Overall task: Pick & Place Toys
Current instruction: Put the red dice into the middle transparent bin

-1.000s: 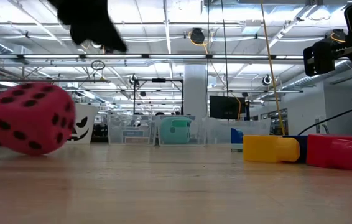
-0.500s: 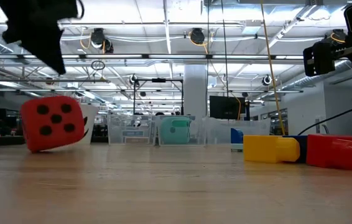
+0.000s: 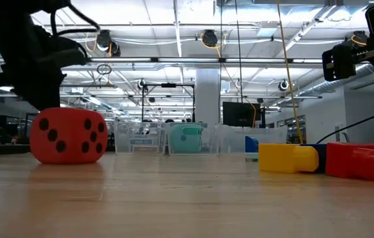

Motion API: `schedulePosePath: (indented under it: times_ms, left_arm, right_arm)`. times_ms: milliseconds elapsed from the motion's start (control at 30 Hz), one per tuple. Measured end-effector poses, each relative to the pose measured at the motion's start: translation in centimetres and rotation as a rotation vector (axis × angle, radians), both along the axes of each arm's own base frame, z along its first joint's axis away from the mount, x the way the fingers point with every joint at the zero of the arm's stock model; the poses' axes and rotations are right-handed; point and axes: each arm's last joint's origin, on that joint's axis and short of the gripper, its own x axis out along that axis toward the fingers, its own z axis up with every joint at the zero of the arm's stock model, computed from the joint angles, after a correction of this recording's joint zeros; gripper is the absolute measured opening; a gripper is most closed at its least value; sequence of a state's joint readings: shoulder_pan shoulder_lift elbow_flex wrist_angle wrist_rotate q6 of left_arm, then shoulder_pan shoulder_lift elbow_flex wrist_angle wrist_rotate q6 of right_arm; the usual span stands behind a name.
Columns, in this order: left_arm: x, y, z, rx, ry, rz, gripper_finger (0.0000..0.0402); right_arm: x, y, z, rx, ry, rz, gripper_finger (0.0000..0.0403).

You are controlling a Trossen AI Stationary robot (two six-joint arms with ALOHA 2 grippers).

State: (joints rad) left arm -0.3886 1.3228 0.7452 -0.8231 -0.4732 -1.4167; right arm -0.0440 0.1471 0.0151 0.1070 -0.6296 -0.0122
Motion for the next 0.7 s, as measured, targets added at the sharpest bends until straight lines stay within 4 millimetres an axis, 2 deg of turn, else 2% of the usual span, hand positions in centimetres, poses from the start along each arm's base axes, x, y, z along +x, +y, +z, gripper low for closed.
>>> schedulePosePath:
  times_ms: [167,333,567,700]
  left_arm:
    - [1.9,-0.1,0.0,-0.043,-0.158,-0.11,0.0014]
    - [3.1,0.6,0.4,-0.008,-0.227,-0.183,0.0004]
    - [3.5,1.4,0.5,-0.02,-0.194,-0.28,0.0009]
    - [3.1,1.6,1.5,0.036,-0.224,-0.302,0.0007]
  right_arm:
    - [0.0,0.0,0.0,0.0,0.0,0.0,0.0315]
    - [0.0,0.0,0.0,0.0,0.0,0.0,0.0314]
    - [0.0,-0.1,0.1,0.004,-0.011,-0.022,0.0314]
    - [0.1,-0.2,0.8,-0.075,-0.135,-0.085,0.0315]
